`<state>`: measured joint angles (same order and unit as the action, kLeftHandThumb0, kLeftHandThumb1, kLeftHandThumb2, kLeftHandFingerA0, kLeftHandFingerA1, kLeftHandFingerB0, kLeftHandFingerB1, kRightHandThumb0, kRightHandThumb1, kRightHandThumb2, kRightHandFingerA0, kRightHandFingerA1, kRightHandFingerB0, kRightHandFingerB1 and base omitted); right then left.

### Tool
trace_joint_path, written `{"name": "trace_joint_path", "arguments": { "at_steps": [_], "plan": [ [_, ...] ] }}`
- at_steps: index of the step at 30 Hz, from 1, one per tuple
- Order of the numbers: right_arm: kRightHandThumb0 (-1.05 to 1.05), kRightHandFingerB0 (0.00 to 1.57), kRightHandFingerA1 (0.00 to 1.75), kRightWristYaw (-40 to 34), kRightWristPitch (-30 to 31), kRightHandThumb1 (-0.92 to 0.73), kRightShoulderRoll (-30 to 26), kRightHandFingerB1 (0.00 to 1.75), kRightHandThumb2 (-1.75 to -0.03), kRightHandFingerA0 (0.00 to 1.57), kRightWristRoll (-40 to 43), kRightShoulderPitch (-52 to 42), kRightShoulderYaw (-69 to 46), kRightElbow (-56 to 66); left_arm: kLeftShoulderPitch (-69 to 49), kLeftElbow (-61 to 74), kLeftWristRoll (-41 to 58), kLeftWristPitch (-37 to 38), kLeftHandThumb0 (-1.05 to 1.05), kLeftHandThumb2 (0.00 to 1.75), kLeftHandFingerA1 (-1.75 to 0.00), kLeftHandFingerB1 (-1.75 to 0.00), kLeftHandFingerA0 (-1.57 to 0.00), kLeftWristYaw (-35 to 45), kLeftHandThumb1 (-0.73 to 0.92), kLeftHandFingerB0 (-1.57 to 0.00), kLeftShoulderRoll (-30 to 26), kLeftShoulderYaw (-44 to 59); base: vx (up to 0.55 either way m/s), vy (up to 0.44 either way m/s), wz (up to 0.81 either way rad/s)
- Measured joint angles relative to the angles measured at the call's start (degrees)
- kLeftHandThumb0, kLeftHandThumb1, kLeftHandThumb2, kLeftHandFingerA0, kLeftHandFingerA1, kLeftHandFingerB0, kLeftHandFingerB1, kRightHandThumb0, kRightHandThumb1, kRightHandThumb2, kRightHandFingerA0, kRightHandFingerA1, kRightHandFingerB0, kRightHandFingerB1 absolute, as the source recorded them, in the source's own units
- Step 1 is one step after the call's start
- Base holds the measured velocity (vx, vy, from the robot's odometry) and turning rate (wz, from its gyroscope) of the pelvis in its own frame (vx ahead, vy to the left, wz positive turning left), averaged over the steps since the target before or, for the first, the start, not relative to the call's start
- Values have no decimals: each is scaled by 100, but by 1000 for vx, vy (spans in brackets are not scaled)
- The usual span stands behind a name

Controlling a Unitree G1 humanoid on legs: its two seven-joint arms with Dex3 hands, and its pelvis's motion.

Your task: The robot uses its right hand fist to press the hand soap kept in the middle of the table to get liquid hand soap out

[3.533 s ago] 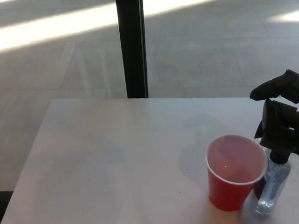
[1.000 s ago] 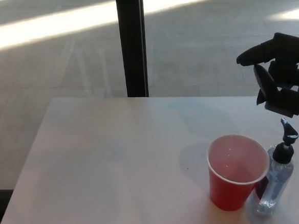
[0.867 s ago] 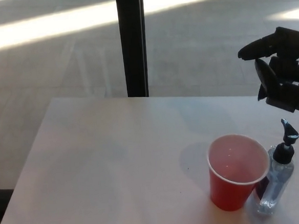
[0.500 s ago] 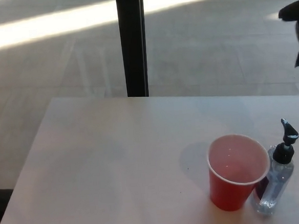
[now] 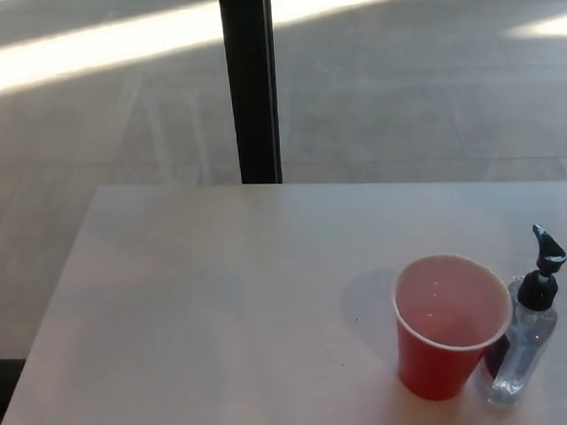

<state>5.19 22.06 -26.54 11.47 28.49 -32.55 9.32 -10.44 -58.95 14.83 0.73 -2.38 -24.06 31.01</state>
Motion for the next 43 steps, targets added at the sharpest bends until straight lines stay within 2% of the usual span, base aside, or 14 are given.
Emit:
{"name": "trace_joint_path", "arguments": {
  "at_steps": [4, 5, 6, 7, 8, 11, 12, 14, 24, 26, 28, 35, 37, 43],
  "plan": [
    [-21, 75, 168, -57, -26, -78, -317, 74, -66, 89, 16, -228, -585, -304, -33, 26, -3, 3, -34, 111, -97, -83, -64, 15, 69, -50, 0, -15, 0, 0, 0],
    [-26, 78, 132, -79, -31, -60, -388, 82, -100, 115, 17, -297, -731, -371, -40, 31, -3, 2, -32, 109, -97, -83, -65, 15, 71, -49, 0, -15, 0, 0, 0],
    [-20, 82, 167, -97, -38, -72, -455, 78, -77, 91, 22, -372, -894, -435, -38, 37, -4, 1, -32, 110, -98, -84, -65, 14, 71, -50, 0, -15, 0, 0, 0],
    [-26, 89, 167, -112, -41, -64, -500, 76, -86, 98, 27, -423, -1022, -496, -31, 44, -4, 1, -32, 109, -99, -84, -66, 13, 72, -50, 0, -16, 0, 0, 0],
    [-31, 86, 133, -138, -71, -55, -569, 84, -106, 126, 28, -540, -1214, -590, -20, 51, -4, 1, -30, 107, -94, -81, -63, 11, 72, -48, -1, -15, 0, 0, 0],
    [-33, 91, 133, -209, -284, -54, -650, 86, -107, 128, 21, -1001, -1744, -1060, 92, -63, -6, 1, -30, 108, -95, -82, -65, 11, 72, -49, -19, -20, 0, 0, 0],
    [-33, 98, 163, -251, -344, -62, -650, 80, -87, 110, 17, -1146, -1865, -1240, 114, -118, -7, 1, -33, 110, -97, -85, -66, 11, 70, -52, -27, -20, 0, 0, 0],
    [-35, 100, 166, -311, -468, -59, -650, 87, -97, 113, 9, -1337, -2027, -1500, 150, -167, -8, 4, -34, 109, -100, -85, -67, 15, 71, -51, -32, -25, 0, 0, 0],
    [-31, 96, 135, -1011, -1218, -54, -224, 96, -112, 140, -208, -2459, -2326, -3112, 147, -2, -14, 0, -34, 111, -100, -85, -66, 9, 68, -50, -31, -65, 0, 0, 0],
    [-36, 85, 132, -1119, -1319, -56, -114, 91, -109, 131, -223, -2552, -2308, -3404, 133, 0, -13, 0, -34, 110, -101, -86, -66, 7, 68, -51, -31, -66, 0, 0, 0],
    [-44, 68, 151, -1240, -1465, -72, 9, 96, -70, 111, -218, -2588, -2301, -3748, 144, -13, -13, 0, -34, 110, -101, -86, -67, 7, 68, -52, -31, -66, 0, 0, 0],
    [-46, 55, 142, -1746, -1762, -70, 702, 120, -66, 95, 46, -2502, -2384, -4925, 192, -111, -14, 1, -34, 108, -104, -86, -67, 8, 69, -51, -31, -84, 0, 0, 0],
    [-50, 24, 141, -1829, -1770, -75, 828, 109, -64, 79, 146, -2504, -2400, -5114, 154, -61, -15, 1, -32, 109, -103, -87, -68, 8, 68, -52, -31, -87, 0, 0, 0],
    [-48, 84, 157, -1923, -1773, -69, 1042, 137, -68, 91, 479, -2703, -2412, -5426, 61, 27, -18, 0, -33, 108, -97, -82, -66, 2, 69, -49, -32, -109, 0, 0, 0]
  ]
}}
